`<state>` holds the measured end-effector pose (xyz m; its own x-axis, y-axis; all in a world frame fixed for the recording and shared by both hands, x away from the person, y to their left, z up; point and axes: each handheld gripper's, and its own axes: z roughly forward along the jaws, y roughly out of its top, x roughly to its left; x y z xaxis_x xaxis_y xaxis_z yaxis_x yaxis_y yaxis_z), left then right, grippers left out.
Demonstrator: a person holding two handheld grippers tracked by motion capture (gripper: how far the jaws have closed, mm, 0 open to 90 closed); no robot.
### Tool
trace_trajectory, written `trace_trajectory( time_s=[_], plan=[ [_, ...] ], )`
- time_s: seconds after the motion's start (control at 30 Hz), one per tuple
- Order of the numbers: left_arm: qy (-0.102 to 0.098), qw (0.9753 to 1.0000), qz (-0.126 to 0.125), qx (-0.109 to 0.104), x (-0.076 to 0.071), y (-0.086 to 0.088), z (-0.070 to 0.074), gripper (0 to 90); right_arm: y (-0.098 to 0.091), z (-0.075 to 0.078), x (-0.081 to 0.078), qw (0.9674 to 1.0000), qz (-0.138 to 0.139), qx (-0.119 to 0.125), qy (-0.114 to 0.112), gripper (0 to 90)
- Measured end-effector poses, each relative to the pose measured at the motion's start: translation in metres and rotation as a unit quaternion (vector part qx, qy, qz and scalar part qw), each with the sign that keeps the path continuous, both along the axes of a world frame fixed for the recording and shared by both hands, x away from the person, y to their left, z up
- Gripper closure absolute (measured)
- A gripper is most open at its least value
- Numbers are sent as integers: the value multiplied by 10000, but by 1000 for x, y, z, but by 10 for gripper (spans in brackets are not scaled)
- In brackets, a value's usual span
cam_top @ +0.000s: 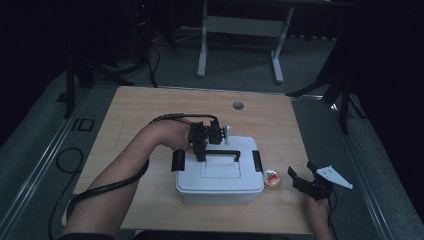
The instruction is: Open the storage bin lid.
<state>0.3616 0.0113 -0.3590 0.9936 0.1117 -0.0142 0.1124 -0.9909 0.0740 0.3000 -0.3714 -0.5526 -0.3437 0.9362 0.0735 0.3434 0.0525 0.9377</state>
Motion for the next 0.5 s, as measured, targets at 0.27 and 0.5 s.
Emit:
trace_trajectory(
  time_s=[0.27,0.5],
  plan=[
    [-73,9998,-15,-180,-3,2,19,833,0,0,0,10000,6,5,2,142],
    [-148,9995,146,-257,0,20,34,833,0,0,0,10000,10,9,2,142]
  ],
)
